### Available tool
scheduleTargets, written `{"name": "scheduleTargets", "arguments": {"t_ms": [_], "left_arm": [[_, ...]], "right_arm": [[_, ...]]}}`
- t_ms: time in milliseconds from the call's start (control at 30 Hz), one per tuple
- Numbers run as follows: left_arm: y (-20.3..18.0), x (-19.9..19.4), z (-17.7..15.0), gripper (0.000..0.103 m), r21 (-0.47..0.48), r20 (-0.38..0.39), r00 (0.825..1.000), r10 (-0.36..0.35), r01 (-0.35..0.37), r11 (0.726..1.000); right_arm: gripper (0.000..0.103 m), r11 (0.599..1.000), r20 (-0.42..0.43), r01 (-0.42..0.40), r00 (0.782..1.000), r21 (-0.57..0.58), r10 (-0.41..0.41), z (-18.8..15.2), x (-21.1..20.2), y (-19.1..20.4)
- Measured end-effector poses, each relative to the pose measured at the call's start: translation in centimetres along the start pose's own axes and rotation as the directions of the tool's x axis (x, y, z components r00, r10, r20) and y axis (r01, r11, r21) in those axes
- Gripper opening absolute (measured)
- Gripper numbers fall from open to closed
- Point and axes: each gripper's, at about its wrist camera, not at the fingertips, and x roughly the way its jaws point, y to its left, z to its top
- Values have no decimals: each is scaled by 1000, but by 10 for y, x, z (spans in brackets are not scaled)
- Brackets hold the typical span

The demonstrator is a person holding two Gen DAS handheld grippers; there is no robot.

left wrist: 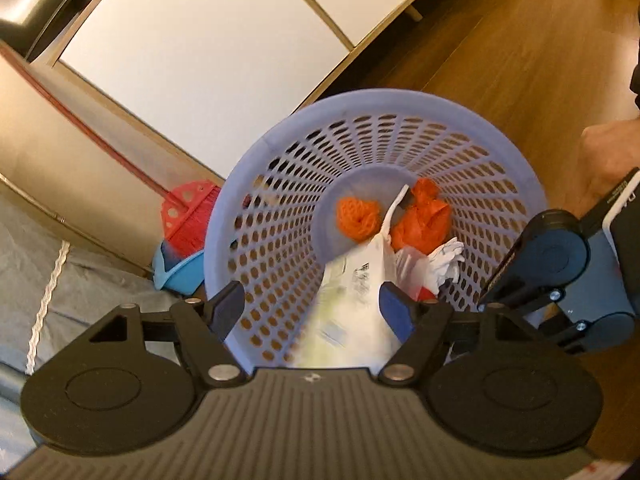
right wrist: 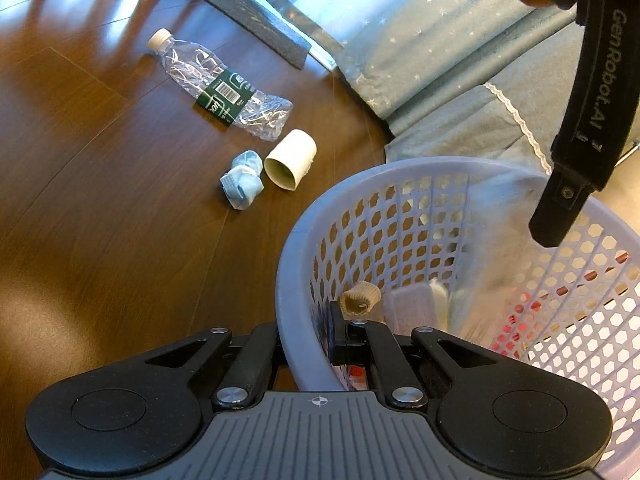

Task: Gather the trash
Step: 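Carry the medicine box over the wastebasket and open the left tool, then lower the left tool onto the clear water bottle cap and close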

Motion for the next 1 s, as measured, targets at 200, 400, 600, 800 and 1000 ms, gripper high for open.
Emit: {"name": "scheduleTargets", "arguments": {"t_ms": [200, 400, 600, 800, 1000], "left_arm": [[6, -17, -38, 71, -50, -81, 997, 20, -25, 998], [10, -30, -83, 71, -140, -191, 982, 13, -40, 989], [2, -41, -130, 71, -237, -285, 958, -6, -64, 969], [-7, -47, -168, 71, -296, -368, 929, -41, -75, 952], [-7, -54, -206, 72, -330, -439, 897, -54, -105, 938]], "right_arm": [[2, 1000, 3, 3, 1000, 14, -3, 2, 0, -2], [2, 1000, -1, 1, 1000, 11, -1, 2, -1, -1], [2, 1000, -5, -1, 1000, 9, 1, 2, 0, -2], [2, 1000, -6, -1, 1000, 6, 1, 0, -3, -2], [2, 1000, -6, -1, 1000, 6, 1, 0, -3, -2]]}}
